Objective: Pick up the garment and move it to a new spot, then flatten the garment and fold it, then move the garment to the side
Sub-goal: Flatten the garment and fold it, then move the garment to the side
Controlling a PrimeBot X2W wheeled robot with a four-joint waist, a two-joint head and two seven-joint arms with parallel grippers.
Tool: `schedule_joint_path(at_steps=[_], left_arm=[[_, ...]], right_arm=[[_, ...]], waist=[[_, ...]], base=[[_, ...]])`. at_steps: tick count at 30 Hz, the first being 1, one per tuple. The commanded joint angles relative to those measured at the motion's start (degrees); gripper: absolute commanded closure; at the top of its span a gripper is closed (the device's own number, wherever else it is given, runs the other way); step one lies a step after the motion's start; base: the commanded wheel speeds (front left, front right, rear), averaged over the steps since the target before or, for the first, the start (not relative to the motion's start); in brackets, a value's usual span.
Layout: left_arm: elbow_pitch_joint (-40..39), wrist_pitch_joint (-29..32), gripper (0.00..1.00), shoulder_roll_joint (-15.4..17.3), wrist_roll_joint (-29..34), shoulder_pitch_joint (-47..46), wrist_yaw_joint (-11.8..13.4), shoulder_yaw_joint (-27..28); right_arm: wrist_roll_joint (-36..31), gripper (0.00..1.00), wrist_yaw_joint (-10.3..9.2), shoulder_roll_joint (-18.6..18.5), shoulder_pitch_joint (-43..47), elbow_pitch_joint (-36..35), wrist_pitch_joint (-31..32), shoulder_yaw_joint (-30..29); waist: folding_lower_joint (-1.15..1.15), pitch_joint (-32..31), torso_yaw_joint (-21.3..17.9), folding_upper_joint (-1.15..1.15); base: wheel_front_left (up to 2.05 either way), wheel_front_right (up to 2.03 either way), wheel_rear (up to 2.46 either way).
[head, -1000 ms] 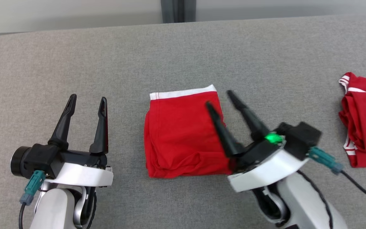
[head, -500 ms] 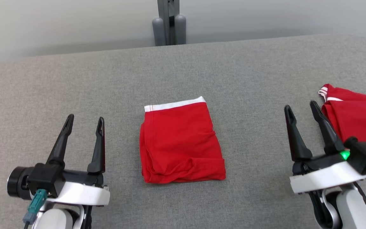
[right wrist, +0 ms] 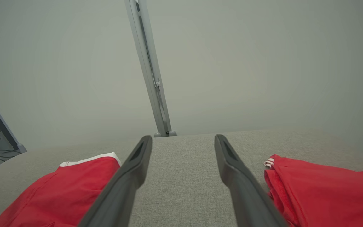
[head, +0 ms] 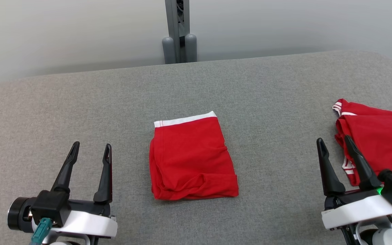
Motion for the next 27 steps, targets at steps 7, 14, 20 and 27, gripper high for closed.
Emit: schedule_joint_path(at_steps=[7, 14, 20, 27], left_arm=[[-0.9, 0.56, 0.0, 0.43, -0.23, 0.11, 0.63, -0.38], [-1.37, 0.6, 0.0, 0.44, -0.24, -0.59, 0.91, -0.92], [-1.61, 0.45, 0.0, 0.58, -0.24, -1.66, 0.93, -1.37], [-1.95, -0.2, 0.0, 0.17, -0.33, -3.86, 0.66, -2.45]], right_arm=[[-0.59, 0.0, 0.03, -0.05, 0.02, -1.21, -0.02, -0.64], [-0.87, 0.0, 0.03, -0.14, -0.75, -1.85, 0.18, -1.23], [-0.38, 1.0, 0.03, -0.35, -1.33, -1.26, 0.66, 0.03], [1.74, 1.0, 0.02, -2.6, -5.41, 2.44, 1.85, 11.06]], waist=[[0.0, 0.0, 0.47, 0.0], [0.0, 0.6, 1.15, 0.0], [0.0, 1.6, 2.19, 0.0], [0.0, 5.08, 4.8, 0.0]], base=[[0.0, 0.0, 0.0], [0.0, 0.0, 0.0], [0.0, 0.0, 0.0], [0.0, 0.0, 0.0]])
